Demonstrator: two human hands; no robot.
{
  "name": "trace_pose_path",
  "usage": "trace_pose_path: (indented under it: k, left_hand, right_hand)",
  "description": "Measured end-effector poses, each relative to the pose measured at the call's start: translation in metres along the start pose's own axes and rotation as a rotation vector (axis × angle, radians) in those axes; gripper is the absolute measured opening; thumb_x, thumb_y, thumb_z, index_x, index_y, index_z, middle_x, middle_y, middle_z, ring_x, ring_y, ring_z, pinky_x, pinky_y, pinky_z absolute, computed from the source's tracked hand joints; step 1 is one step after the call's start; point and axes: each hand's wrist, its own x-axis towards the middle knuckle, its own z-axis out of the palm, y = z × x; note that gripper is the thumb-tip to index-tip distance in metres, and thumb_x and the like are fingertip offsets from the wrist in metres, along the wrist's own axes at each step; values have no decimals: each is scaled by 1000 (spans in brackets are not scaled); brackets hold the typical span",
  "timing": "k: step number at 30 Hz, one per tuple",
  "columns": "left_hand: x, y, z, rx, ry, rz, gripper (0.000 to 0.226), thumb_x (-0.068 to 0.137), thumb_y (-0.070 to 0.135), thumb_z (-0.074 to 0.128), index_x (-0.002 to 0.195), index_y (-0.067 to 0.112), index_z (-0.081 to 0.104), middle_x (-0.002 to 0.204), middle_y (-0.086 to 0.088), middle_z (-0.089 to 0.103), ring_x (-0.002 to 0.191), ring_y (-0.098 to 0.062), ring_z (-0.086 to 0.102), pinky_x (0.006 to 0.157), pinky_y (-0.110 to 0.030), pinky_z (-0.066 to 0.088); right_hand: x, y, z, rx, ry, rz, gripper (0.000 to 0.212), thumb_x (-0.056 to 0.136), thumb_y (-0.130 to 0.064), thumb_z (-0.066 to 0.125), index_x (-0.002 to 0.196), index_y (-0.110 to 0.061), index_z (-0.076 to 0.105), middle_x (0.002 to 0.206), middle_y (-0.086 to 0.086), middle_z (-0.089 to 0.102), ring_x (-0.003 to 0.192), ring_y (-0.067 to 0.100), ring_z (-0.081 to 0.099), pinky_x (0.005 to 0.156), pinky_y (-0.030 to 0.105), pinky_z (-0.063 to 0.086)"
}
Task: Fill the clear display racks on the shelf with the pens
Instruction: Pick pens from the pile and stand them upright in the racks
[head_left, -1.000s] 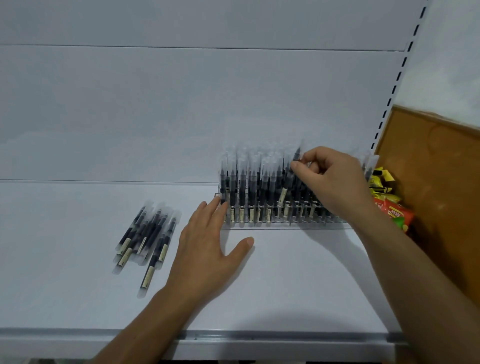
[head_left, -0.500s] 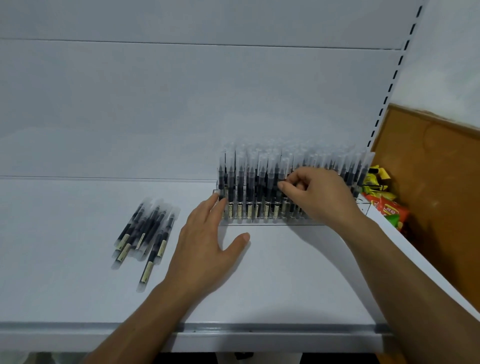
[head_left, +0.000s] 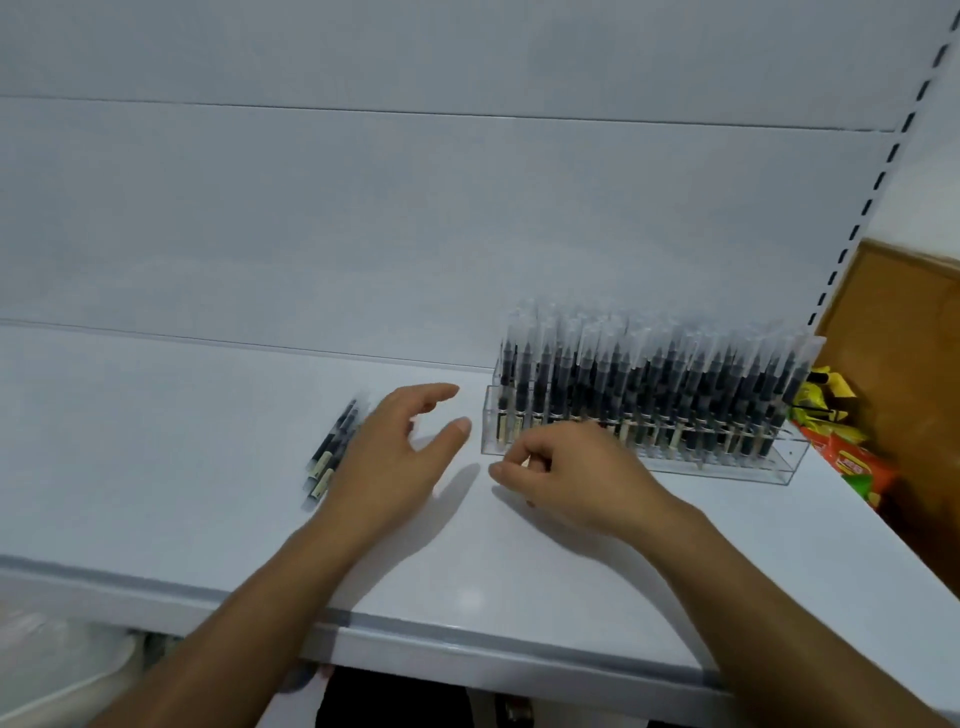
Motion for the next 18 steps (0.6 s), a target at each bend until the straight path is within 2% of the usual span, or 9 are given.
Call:
trace_pose_path:
  k: [2,5,8,11,14,16,18]
  left_hand:
    - [5,-12,-23,57,44,-75,32,89,41,61,121,40,59,113,28,56,100,14,52,79,-9,38]
    - [11,-31,-54,164,71,-183,31,88,43,61,118,36,61,109,22,62,97,5,58,78,-21,43]
    - [17,-48,-75,236,35,-281,31,87,44,63,116,34,62,104,20,64,92,5,59,76,-25,43]
    - [25,-60,-85,317,-66,-378,36,85,47,66,116,29,64,102,16,65,95,-7,61,82,-29,45]
    - [33,-64,-88,402,-127,-400,37,83,50,67,112,27,64,100,13,65,94,-9,59,77,-26,40]
    - [40,-64,-89,452,-173,-403,33,81,52,68,103,28,65,98,13,64,91,-8,59,74,-25,41]
    - [48,-62,-89,493,-231,-417,27,81,50,70,89,24,69,88,10,68,81,-7,61,69,-26,45]
  right_hand:
    - [10,-11,11,3,-42,-24,25,86,-57,60,74,-36,65,64,-19,57,64,-3,51,57,24,36]
    - [25,-25,26,-18,-74,-60,27,87,-57,58,77,-33,66,67,-21,54,73,2,53,63,26,38]
    - [38,-38,41,-55,-71,-90,38,87,-58,56,83,-23,70,76,-12,68,80,10,61,61,25,38]
    - [50,-53,53,-101,-65,-101,49,86,-62,52,76,-16,68,74,-1,70,74,17,63,59,25,41]
    - [58,-63,60,-151,-49,-89,52,87,-63,50,60,-17,55,61,-3,60,63,18,57,55,29,36]
    - [62,-64,64,-157,-36,-69,48,88,-57,51,61,-18,56,61,-3,61,64,19,58,57,29,39]
    - [62,-63,69,-133,-22,-46,43,88,-49,51,59,-18,53,57,-3,57,59,18,56,57,28,42]
